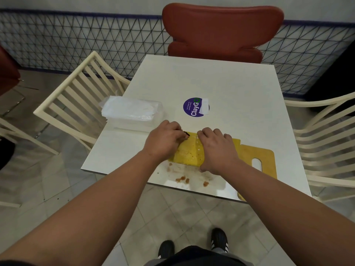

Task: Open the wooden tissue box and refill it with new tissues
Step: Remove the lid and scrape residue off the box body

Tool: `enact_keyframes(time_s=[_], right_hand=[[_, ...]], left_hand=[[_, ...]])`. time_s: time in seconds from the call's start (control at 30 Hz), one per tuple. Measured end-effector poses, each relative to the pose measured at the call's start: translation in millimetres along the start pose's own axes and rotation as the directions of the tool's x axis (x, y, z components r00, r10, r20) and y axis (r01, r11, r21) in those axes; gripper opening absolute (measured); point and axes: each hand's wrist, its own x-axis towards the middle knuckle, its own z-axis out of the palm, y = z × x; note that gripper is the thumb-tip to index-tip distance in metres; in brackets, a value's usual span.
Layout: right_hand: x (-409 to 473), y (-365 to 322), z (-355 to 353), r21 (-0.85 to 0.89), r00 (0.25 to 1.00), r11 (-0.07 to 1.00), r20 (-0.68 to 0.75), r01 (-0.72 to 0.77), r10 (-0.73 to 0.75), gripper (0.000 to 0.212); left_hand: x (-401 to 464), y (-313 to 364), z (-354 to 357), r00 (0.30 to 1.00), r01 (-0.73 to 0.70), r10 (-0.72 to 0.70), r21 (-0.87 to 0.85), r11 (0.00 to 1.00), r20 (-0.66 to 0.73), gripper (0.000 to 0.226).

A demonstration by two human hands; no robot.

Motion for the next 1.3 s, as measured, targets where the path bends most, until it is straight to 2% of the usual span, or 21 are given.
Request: enact_keyframes(time_s=[0.1, 0.2, 0.43, 0.67, 0.87, 0.97, 1.1, 1.3], right_hand=[[0, 0, 0, 0.002, 1.000, 1.000, 0.000, 0.000, 0.000, 0.108], [0, 1, 1, -0.005, 1.000, 1.000, -0.001, 0.000, 0.000, 0.108], [0, 0, 1, -0.005, 1.000, 1.000, 0.003, 0.006, -0.006, 0.110], [1, -1, 1, -0.016, 1.000, 1.000, 0.006, 0.010, -0.010, 0.111], [2, 2, 0, 0.005, 1.000, 1.000, 0.002, 0.004, -0.004, 0.110], [1, 1, 1, 0.001, 1.000, 1.000, 0.007, 0.006, -0.006, 0.111], [1, 0, 1, -0.002, 1.000, 1.000, 0.006, 0.005, -0.005, 0.111], [3, 1, -1, 0.007, 1.000, 1.000, 0.014, 0.002, -0.002, 0.107]], left_hand=[[-4, -11, -3, 0.994, 0.090, -0.094, -0.067, 0.994, -0.050, 0.019], [-11, -5, -2, 0.984, 0.168, -0.174, -0.136, 0.976, -0.032, 0.016], [-42, -8, -2, 0.995, 0.099, -0.098, -0.108, 0.989, 0.023, 0.014], [0, -5, -6, 0.961, 0.275, -0.276, -0.154, 0.949, 0.014, 0.021], [-41, 2, -3, 0.959, 0.282, -0.279, -0.241, 0.929, 0.044, 0.018], [-31, -2, -3, 0.954, 0.300, -0.294, -0.214, 0.930, 0.059, 0.020], [-11, -3, -4, 0.940, 0.339, -0.341, -0.230, 0.912, 0.031, 0.021], [-51, 4, 3, 0.930, 0.350, -0.367, -0.316, 0.882, 0.006, 0.017]])
